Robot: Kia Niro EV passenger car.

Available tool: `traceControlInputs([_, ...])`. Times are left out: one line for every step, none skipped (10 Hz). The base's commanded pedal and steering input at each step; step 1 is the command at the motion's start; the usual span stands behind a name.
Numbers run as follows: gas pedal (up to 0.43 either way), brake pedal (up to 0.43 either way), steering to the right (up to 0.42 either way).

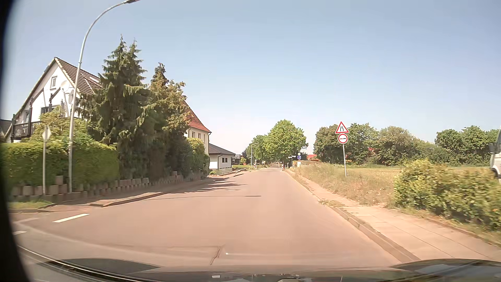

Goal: Follow the waypoints while adhering to traffic rules and regulations

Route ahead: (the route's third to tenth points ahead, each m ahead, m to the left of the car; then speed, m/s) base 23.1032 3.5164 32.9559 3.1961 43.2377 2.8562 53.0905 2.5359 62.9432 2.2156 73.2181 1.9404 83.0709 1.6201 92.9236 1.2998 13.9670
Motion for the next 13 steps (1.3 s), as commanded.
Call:
traceControlInputs([0.15, 0.0, 0.01])
traceControlInputs([0.15, 0.0, 0.009])
traceControlInputs([0.15, 0.0, 0.007])
traceControlInputs([0.15, 0.0, 0.004])
traceControlInputs([0.15, 0.0, 0.003])
traceControlInputs([0.15, 0.0, 0.003])
traceControlInputs([0.15, 0.0, 0.003])
traceControlInputs([0.15, 0.0, 0.003])
traceControlInputs([0.15, 0.0, 0.003])
traceControlInputs([0.15, 0.0, 0.003])
traceControlInputs([0.15, 0.0, 0.003])
traceControlInputs([0.15, 0.0, 0.003])
traceControlInputs([0.15, 0.0, 0.003])
